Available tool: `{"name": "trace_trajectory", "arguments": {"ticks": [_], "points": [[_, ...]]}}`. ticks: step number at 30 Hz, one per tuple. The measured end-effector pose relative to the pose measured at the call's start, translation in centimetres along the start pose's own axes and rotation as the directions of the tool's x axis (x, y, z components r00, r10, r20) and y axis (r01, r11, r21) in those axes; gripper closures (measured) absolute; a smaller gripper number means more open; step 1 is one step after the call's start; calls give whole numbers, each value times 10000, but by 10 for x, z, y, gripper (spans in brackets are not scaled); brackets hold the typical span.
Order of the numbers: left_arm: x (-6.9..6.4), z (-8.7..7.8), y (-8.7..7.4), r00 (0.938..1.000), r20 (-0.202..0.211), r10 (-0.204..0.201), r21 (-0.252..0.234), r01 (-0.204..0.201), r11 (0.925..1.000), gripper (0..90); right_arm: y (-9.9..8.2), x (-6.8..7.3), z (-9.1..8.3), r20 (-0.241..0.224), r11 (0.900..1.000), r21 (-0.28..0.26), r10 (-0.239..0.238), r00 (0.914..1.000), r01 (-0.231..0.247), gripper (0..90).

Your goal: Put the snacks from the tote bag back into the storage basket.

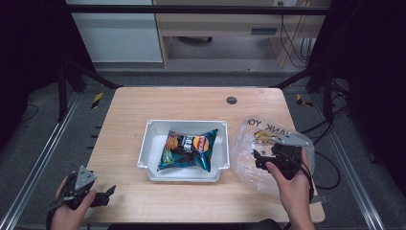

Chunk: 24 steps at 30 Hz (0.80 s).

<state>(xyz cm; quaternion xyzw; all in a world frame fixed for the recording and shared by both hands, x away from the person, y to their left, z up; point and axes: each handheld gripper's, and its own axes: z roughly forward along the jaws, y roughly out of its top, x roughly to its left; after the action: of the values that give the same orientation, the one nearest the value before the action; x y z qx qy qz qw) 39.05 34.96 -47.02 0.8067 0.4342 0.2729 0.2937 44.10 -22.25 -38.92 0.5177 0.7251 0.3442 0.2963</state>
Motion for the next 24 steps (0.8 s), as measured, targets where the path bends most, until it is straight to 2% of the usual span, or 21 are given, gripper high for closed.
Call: {"name": "trace_trajectory", "arguments": {"ticks": [13,24], "points": [[0,0,0,10000,15,51,36,-51,10000,34,-16,-4,21,-58,9982,599,87,9999,-83,71],[0,0,0,10000,-17,50,55,-50,10000,34,-16,-6,51,79,9952,974,95,9999,-102,74]]}}
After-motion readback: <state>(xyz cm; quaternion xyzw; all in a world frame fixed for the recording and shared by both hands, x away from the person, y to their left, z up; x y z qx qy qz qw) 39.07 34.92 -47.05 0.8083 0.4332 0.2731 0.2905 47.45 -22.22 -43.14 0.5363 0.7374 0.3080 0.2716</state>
